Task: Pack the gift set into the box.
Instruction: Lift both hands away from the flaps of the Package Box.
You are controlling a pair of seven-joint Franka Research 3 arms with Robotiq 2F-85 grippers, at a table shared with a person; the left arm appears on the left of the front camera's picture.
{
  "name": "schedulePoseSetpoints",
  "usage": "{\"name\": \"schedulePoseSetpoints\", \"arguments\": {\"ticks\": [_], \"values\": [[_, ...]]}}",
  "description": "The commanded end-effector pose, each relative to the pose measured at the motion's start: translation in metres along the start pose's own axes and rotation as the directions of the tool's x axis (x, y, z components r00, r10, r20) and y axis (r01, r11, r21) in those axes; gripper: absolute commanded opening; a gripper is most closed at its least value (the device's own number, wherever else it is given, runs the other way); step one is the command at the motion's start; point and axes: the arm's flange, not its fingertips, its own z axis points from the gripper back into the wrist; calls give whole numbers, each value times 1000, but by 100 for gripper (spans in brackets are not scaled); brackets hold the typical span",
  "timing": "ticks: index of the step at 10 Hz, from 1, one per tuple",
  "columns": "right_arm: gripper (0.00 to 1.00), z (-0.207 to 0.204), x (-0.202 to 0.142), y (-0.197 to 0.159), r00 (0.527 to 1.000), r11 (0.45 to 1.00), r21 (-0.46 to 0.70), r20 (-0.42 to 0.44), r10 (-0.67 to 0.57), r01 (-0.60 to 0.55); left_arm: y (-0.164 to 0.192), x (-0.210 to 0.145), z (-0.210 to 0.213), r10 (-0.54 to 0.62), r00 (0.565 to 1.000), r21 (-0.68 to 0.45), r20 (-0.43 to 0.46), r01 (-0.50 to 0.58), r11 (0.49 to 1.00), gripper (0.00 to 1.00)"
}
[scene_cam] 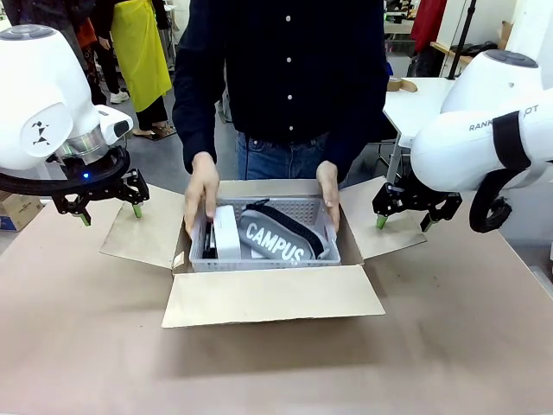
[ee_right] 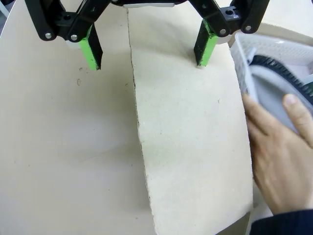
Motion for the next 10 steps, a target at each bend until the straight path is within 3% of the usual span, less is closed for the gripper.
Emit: {"name": "schedulePoseSetpoints", "arguments": {"ticks": [1, 8, 9, 10], "values": [[100, 3, 2, 1, 1000, 1000, -20, 2, -15, 15, 0, 0, 2, 9, 1000, 19, 8, -9, 1000, 100], [100, 3, 2, 1, 1000, 1000, -20, 2, -15, 15, 0, 0, 2, 9, 1000, 19, 8, -9, 1000, 100], [100, 0, 0, 0, 1000, 1000, 0, 0, 0, 0, 0, 0, 0, 0, 1000, 0, 0, 0, 1000, 100], [100, 34, -3, -17, 998, 986, 160, -29, 57, -52, 29, 10, 23, -95, 991, -133, -92, 82, 988, 100]]}}
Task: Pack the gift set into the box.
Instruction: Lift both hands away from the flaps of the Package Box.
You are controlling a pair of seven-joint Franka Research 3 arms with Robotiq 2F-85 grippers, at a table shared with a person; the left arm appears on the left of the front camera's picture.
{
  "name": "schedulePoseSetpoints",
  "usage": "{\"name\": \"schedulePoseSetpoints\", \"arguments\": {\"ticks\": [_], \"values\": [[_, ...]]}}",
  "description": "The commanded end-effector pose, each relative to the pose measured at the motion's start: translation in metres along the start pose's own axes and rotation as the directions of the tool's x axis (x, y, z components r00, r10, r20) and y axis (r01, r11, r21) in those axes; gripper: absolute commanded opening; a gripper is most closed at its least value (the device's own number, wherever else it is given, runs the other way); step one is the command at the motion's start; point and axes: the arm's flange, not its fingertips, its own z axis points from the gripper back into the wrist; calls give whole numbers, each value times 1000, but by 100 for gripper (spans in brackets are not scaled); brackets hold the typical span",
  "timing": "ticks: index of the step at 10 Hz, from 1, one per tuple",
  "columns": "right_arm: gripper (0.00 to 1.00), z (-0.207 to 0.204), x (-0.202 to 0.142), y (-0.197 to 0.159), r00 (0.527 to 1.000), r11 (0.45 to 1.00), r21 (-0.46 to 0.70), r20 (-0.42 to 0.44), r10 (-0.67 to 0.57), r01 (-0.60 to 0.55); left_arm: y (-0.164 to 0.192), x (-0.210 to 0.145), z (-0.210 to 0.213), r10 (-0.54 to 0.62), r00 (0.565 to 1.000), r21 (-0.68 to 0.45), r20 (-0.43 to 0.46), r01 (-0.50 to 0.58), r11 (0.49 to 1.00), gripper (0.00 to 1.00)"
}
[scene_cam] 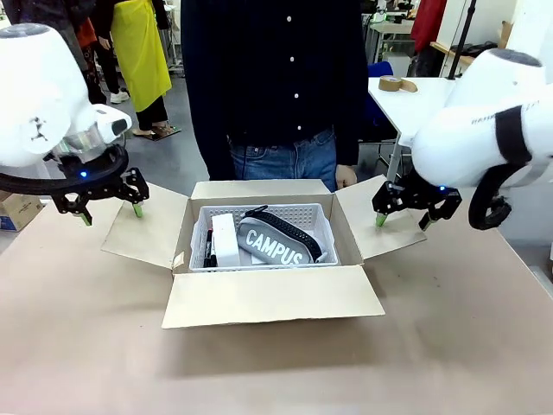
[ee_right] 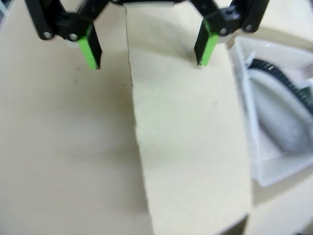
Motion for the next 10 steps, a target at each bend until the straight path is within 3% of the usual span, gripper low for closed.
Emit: {"name": "schedulePoseSetpoints", "arguments": {"ticks": [1, 2, 3, 4, 5, 6, 7, 8, 9, 10], "values": [[100, 69, -10, -51, 999, 974, 226, -30, 16, -8, 65, 14, 48, -185, 961, -332, -207, 109, 937, 100], [100, 100, -20, -105, 1000, 901, 434, -18, -23, 28, 107, 21, 63, -179, 953, -477, -245, 43, 878, 100], [100, 109, -35, -160, 996, 765, 638, -55, -67, 86, 146, 29, 59, -76, 951, -595, -301, -125, 794, 100], [100, 102, -51, -204, 991, 641, 756, -96, -90, 131, 184, 30, 44, -86, 924, -745, -372, -242, 622, 100], [100, 93, -65, -233, 981, 553, 814, -107, -161, 179, 209, 28, 28, -97, 918, -847, -385, -310, 431, 100], [100, 79, -79, -261, 955, 486, 838, -125, -269, 247, 239, 24, 10, -18, 912, -888, -411, -395, 234, 100], [100, 60, -84, -276, 920, 440, 840, -162, -356, 318, 259, 19, -3, 51, 896, -892, -441, -444, 81, 100], [100, 46, -73, -262, 887, 523, 756, -164, -432, 394, 259, 21, -6, 114, 858, -847, -501, -513, 139, 100], [100, 89, -103, -274, 954, 498, 834, -106, -281, 239, 261, 0, 18, -17, 956, -863, -294, -258, 434, 100], [100, 89, -103, -274, 954, 498, 834, -106, -281, 239, 261, 0, 18, -17, 956, -863, -294, -258, 434, 100]]}}
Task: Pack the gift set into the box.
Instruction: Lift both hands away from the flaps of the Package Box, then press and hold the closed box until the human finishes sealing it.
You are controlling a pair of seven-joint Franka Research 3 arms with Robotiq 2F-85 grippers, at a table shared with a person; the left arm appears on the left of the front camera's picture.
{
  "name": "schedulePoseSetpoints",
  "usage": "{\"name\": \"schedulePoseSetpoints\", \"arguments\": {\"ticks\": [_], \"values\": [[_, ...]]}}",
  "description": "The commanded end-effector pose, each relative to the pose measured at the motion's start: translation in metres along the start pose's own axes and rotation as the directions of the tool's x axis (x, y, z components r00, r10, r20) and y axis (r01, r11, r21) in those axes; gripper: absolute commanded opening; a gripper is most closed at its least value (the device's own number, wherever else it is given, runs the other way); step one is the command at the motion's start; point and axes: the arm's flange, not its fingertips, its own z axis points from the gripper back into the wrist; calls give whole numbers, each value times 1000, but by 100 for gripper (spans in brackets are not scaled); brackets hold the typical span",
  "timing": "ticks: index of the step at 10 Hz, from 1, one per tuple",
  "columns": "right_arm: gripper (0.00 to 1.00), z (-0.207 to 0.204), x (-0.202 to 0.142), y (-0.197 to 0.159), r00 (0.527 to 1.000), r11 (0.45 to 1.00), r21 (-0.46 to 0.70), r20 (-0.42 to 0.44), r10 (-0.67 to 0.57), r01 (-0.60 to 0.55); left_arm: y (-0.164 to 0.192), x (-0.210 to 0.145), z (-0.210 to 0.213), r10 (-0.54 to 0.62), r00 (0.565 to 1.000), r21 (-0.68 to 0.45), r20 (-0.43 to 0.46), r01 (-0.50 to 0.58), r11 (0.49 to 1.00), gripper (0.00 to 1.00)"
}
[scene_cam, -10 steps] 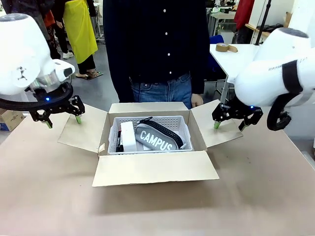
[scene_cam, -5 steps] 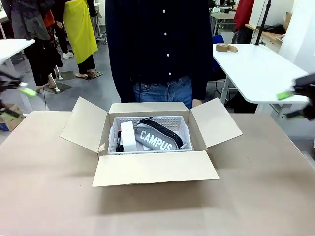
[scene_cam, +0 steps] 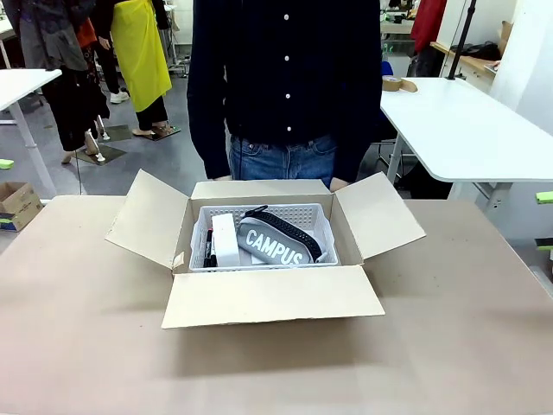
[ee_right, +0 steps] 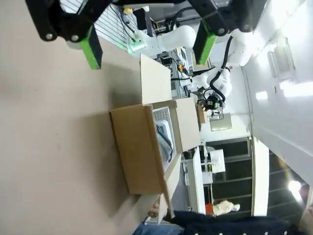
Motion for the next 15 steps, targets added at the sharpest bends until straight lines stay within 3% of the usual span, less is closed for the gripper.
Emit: {"name": "schedulePoseSetpoints", "arguments": {"ticks": [1, 15], "values": [[100, 8, -9, 25, 996, 996, 22, -18, 85, -84, -22, -12, -2, -81, 997, 93, -9, 81, 992, 100], [100, 8, -9, 25, 996, 996, 22, -18, 85, -84, -22, -12, -2, -81, 997, 93, -9, 81, 992, 100]]}}
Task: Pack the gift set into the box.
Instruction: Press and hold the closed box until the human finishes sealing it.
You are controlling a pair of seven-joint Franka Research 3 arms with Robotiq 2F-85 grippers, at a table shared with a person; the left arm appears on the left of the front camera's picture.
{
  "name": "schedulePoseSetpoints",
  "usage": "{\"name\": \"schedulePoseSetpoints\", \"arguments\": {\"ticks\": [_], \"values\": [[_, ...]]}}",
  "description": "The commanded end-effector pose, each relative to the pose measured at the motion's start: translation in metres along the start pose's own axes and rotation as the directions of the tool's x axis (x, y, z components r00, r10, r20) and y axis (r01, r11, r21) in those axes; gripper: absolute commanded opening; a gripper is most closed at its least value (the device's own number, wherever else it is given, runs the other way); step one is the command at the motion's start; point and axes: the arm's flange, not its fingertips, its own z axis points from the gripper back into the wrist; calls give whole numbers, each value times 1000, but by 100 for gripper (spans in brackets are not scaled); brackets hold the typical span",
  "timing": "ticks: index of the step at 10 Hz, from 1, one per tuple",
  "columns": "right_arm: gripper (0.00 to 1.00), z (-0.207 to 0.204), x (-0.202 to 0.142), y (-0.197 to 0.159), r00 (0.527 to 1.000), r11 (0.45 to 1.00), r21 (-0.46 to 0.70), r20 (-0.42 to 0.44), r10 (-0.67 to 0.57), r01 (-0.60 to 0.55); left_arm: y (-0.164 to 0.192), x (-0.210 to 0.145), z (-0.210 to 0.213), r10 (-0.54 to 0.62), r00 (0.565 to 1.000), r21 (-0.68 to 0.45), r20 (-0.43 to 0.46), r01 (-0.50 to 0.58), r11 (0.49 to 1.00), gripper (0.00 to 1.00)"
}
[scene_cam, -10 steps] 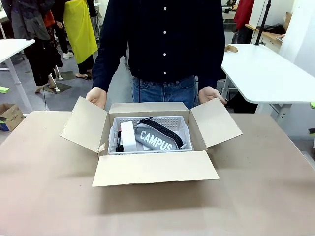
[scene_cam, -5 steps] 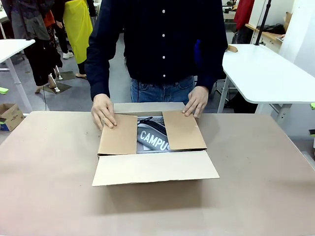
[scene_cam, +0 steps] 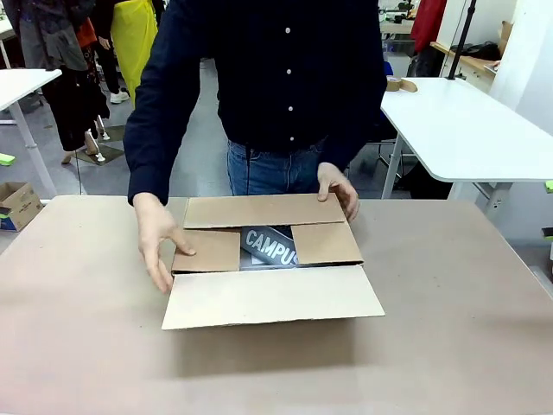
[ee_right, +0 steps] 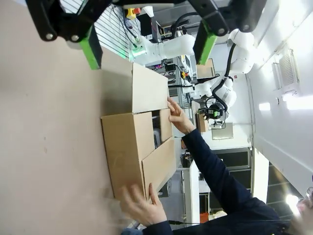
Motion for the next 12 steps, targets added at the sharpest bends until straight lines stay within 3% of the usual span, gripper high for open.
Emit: {"name": "schedulePoseSetpoints", "arguments": {"ticks": [1, 12], "values": [[100, 0, 1, 0, 1000, 1000, 15, 4, 27, -27, 3, -3, -1, -15, 1000, 7, 0, 15, 1000, 100], [100, 0, 1, 0, 1000, 1000, 15, 4, 27, -27, 3, -3, -1, -15, 1000, 7, 0, 15, 1000, 100]]}}
